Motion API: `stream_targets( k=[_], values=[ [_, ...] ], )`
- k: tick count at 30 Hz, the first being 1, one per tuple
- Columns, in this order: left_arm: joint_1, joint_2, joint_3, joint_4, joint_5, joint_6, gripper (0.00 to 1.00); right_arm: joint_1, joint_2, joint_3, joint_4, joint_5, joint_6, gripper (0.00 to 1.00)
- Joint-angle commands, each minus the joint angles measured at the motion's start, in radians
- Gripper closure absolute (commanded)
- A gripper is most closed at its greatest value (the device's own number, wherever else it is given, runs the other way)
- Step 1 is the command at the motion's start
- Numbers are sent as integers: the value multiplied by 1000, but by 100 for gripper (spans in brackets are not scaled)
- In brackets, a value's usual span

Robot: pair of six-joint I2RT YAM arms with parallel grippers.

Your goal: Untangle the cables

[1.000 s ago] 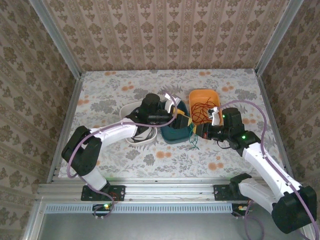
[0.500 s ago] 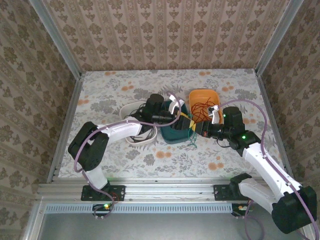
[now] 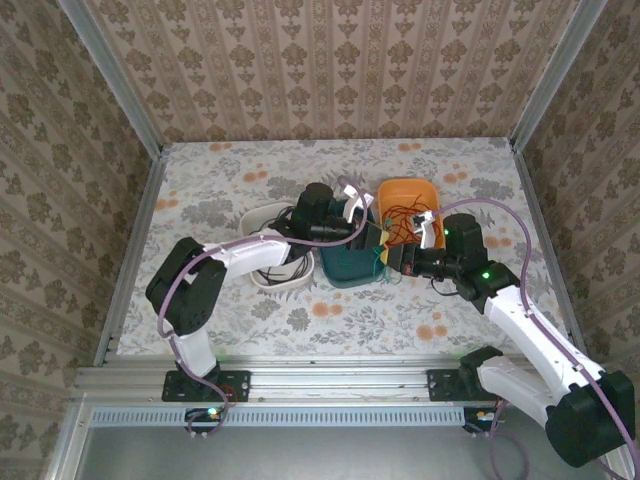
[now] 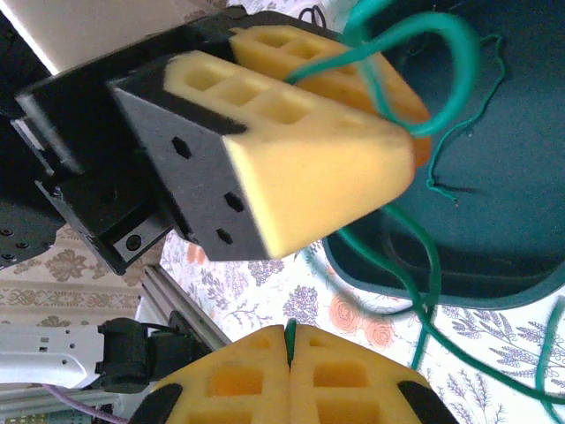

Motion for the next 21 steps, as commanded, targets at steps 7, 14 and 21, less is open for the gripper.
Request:
stream_targets(
  k=[7, 14, 21],
  values=[
    [40, -52, -77, 181, -99, -107, 100, -15, -25, -47, -124, 325, 37, 100],
    [116, -123, -188, 280, -115, -170, 100, -152, -110, -112, -241, 526, 146, 100],
    [226, -213, -284, 346, -116, -217, 100, -321, -198, -154, -354, 564, 194, 100]
  ],
)
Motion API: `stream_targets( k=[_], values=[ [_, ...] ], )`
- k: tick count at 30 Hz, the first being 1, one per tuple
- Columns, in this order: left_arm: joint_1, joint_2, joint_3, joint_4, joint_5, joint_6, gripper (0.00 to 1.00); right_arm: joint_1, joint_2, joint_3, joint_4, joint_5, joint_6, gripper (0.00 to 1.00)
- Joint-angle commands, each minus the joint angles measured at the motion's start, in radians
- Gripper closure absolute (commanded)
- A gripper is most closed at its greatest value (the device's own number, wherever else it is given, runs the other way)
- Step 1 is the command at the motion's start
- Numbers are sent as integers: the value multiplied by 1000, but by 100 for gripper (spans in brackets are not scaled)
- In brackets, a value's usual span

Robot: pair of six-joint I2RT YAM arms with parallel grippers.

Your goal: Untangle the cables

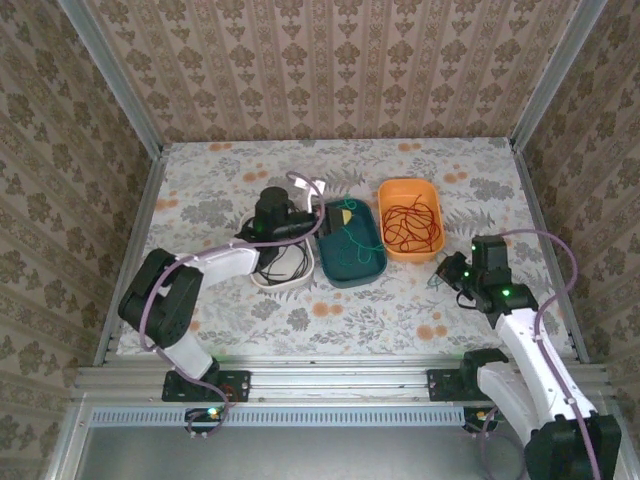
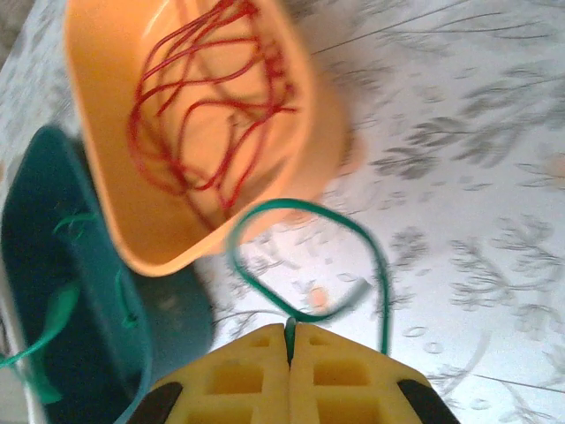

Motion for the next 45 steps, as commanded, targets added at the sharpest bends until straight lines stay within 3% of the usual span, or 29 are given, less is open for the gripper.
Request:
stream_targets(
  k=[1, 4, 8, 14, 18, 21, 25, 32, 35, 41, 43, 44, 45],
  values=[
    [55, -61, -36, 77, -13, -44, 100, -56, -30, -21, -102, 59, 43, 100],
    [102, -97, -68, 85, -10, -56, 100, -93, -44, -33, -83, 14, 38, 100],
    [137, -155, -98, 79, -20, -42, 100, -78, -40, -25, 80, -194, -14, 100],
    [139, -242, -101, -28, -136, 13, 100, 138, 35, 40, 318, -330, -60, 100],
    [139, -290, -102, -119, -213, 58, 100, 268, 223, 91, 494, -387, -43, 100],
    [139, -316, -89, -198, -206, 102, 100, 309, 338, 160, 539, -427, -50, 100],
    [137, -344, -79, -278, -177, 145, 100, 317, 383, 217, 519, -414, -76, 100],
    [109, -328, -82, -276, -169, 162, 100, 315, 321, 199, 415, -307, -115, 100],
    [92, -252, -1, -371, -149, 196, 100, 314, 272, 172, 381, -265, -116, 100],
    [69, 3, 208, -487, -5, 208, 100, 313, 219, 154, 308, -233, -126, 100],
    [59, 75, 279, -565, -14, 234, 100, 314, 209, 151, 300, -235, -127, 100],
    [51, 102, 314, -622, -53, 258, 87, 312, 204, 150, 300, -238, -127, 100],
    [41, 118, 341, -671, -94, 285, 62, 312, 199, 150, 301, -243, -127, 100]
  ],
)
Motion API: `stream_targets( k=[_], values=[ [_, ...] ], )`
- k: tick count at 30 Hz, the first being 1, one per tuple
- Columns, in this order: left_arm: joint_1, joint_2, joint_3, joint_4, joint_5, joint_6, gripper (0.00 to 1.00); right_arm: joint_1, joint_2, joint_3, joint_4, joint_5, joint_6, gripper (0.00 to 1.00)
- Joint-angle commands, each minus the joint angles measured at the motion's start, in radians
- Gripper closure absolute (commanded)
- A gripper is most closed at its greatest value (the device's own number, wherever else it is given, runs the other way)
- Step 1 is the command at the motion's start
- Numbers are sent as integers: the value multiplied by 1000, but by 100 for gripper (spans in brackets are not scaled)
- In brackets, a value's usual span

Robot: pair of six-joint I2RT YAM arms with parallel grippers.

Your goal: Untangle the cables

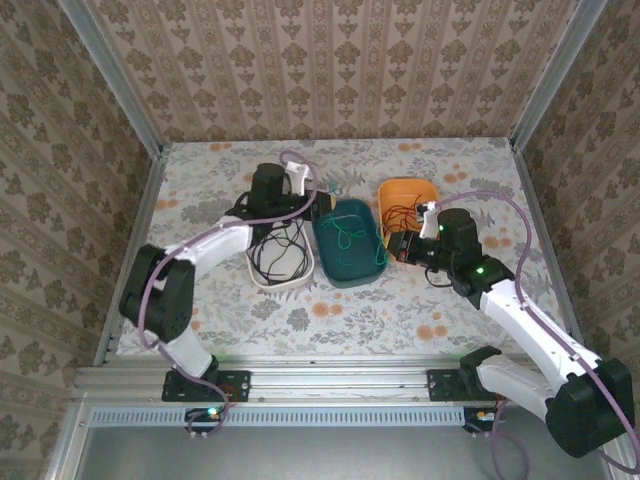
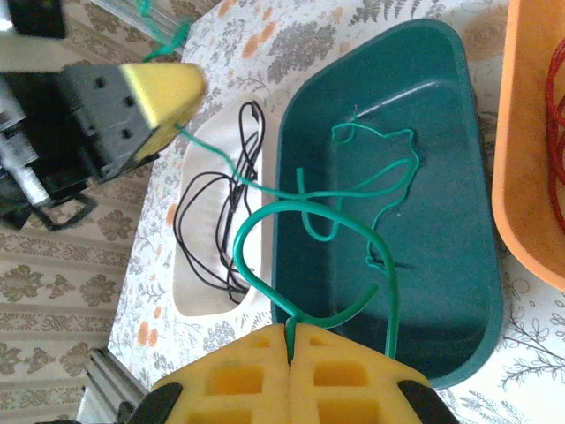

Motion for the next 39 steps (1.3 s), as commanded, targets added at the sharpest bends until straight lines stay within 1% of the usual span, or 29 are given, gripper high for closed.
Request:
stream_targets(
  k=[1, 2, 3, 5, 7, 10, 11, 13, 17, 21, 22, 26, 27, 29, 31, 32, 33, 34, 36, 37, 39],
  values=[
    [-29, 40, 85, -194, -45, 95, 48, -1, -28, -11, -37, 19, -20, 100],
    [-36, 36, 87, -206, -68, 108, 32, -2, -32, -11, -35, 15, -20, 100],
    [-42, 22, 78, -200, -79, 116, 21, -3, -33, -10, -35, 9, -18, 100],
    [-49, -15, 45, -169, -82, 118, 11, -10, -34, -10, -20, -12, -9, 100],
    [-56, -58, 4, -133, -59, 116, 10, -16, -29, -14, 6, -38, 5, 100],
    [-81, -107, -52, -45, 53, 105, 14, -19, -11, -13, 37, -83, 14, 100],
    [-92, -111, -60, -20, 114, 96, 15, -19, -2, -11, 39, -97, 14, 100],
    [-120, -108, -58, 9, 184, 76, 15, -16, 9, -5, 43, -121, 8, 100],
    [-168, -86, -50, 44, 228, 62, 15, -9, 13, 2, 46, -152, -2, 100],
    [-189, -48, -20, 35, 222, 55, 18, -5, 1, 12, 34, -160, -15, 100],
    [-191, -41, -17, 42, 218, 49, 19, -3, -2, 13, 30, -162, -18, 100],
    [-193, -16, -4, 89, 225, 16, 31, -1, -6, 22, 13, -175, -31, 100],
    [-193, -8, 1, 106, 232, 1, 37, 0, -5, 23, 11, -176, -33, 100],
    [-193, 8, 13, 127, 243, -18, 43, 3, -7, 20, 13, -182, -35, 100],
    [-193, 20, 24, 133, 244, -27, 55, 4, -10, 16, 14, -184, -34, 100],
    [-193, 23, 26, 134, 242, -28, 65, 3, -13, 14, 15, -182, -34, 100],
    [-192, 27, 29, 132, 244, -27, 77, 4, -16, 11, 16, -178, -32, 100],
    [-193, 28, 30, 126, 240, -25, 86, 4, -19, 9, 13, -169, -32, 100],
    [-192, 20, 22, 118, 223, -20, 98, 4, -32, 9, -18, -102, -35, 100],
    [-190, 14, 16, 116, 216, -17, 100, 4, -38, 8, -42, -51, -36, 100],
    [-185, -9, -7, 116, 193, -10, 100, -10, -55, 2, -93, 47, -38, 100]
  ],
)
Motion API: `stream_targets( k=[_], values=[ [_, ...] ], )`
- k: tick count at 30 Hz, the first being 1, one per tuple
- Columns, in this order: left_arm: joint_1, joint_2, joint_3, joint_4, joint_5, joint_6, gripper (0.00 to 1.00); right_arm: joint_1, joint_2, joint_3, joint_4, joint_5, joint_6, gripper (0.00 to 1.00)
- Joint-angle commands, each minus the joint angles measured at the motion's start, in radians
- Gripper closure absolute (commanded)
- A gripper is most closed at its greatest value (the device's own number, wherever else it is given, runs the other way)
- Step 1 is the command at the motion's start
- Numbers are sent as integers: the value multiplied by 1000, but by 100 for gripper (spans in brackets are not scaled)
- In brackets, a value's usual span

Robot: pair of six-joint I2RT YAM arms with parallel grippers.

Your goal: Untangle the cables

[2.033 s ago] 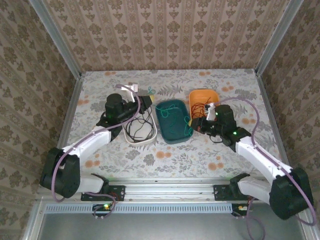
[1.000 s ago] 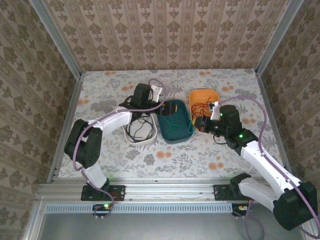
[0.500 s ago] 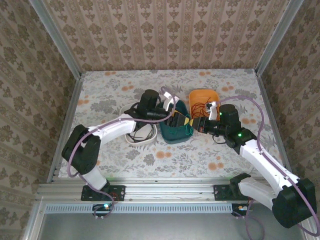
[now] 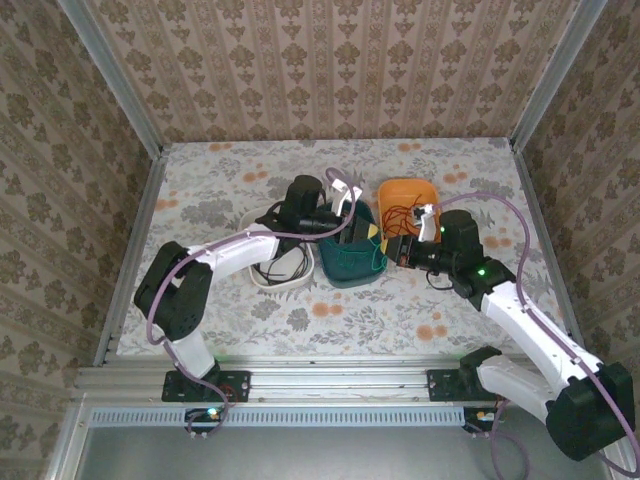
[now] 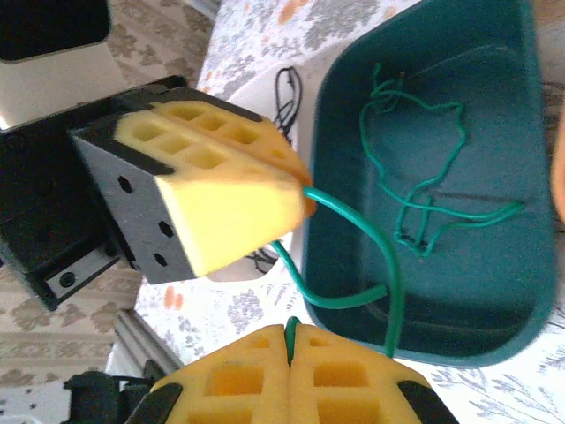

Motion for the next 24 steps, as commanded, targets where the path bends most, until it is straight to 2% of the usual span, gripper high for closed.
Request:
stream_targets(
  k=[1, 4, 7, 12, 16, 18, 19, 21, 22, 24],
  values=[
    [12, -41, -20, 17, -38, 12, 100, -14, -43, -2, -90, 168, -7, 100],
    [43, -93, -69, 0, -155, 11, 100, -59, -78, -33, -130, 267, 37, 100],
    [98, -138, -126, -8, -268, -15, 100, -122, -119, -71, -147, 294, 79, 100],
    [163, -176, -176, -6, -318, -47, 100, -179, -156, -101, -171, 287, 105, 100],
    [163, -166, -163, -11, -319, -45, 100, -173, -137, -114, -66, 142, 107, 100],
    [163, -154, -155, 10, -311, -58, 100, -139, -105, -109, -5, 79, 111, 100],
    [163, -149, -154, 23, -309, -64, 92, -116, -89, -101, 10, 76, 109, 100],
    [165, -142, -153, 54, -312, -76, 63, -63, -50, -83, 48, 98, 111, 100],
    [166, -140, -153, 67, -316, -80, 53, -47, -31, -79, 70, 112, 123, 100],
    [171, -153, -159, 83, -350, -87, 39, -25, 12, -76, 131, 140, 153, 100]
  ],
)
